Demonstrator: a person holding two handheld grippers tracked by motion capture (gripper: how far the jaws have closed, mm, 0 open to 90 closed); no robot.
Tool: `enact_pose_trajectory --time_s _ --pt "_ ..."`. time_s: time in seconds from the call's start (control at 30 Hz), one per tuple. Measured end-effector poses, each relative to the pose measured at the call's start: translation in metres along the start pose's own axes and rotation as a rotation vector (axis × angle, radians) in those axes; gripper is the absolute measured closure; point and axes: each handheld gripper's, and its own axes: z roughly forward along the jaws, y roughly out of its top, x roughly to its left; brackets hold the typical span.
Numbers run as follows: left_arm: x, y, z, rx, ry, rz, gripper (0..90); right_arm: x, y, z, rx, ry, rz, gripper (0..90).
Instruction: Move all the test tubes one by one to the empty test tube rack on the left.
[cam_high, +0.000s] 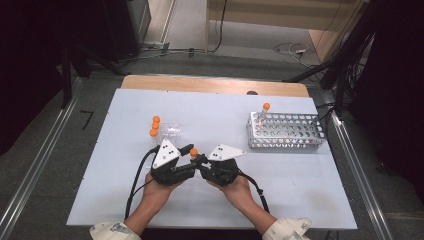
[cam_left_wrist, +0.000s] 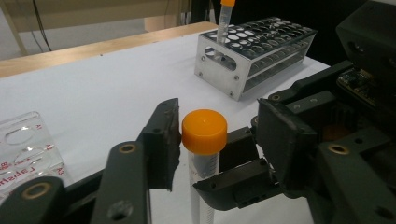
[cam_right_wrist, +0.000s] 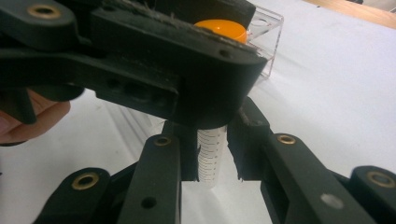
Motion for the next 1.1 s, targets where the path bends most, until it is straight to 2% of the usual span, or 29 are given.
enact_pose_trajectory --time_s 0.47,0.7,0.8,0.9,1.03,1.1 --pt "0.000 0.000 -0.003 -0.022 0.034 0.010 68.4 0.001 0.000 -0.001 -0.007 0.007 0.002 71.9" --pt "0.000 0.000 -0.004 -0.031 0.031 0.010 69.3 0.001 0.000 -0.001 -0.012 0.009 0.005 71.3" --pt "0.000 0.001 -0.005 -0.031 0.030 0.013 69.8 0.001 0.000 -0.001 -0.012 0.023 0.003 64.5" --pt "0.000 0.003 -0.006 -0.039 0.024 0.016 69.9 0.001 0.000 0.000 -0.004 0.030 0.010 43.6" --pt "0.005 0.007 -0.012 -0.055 0.030 0.007 69.9 -0.002 -0.001 0.003 0.019 -0.006 0.026 25.4" --pt "0.009 0.011 -0.016 -0.063 0.040 -0.002 69.9 -0.005 -0.001 0.003 0.027 -0.025 0.036 22.9"
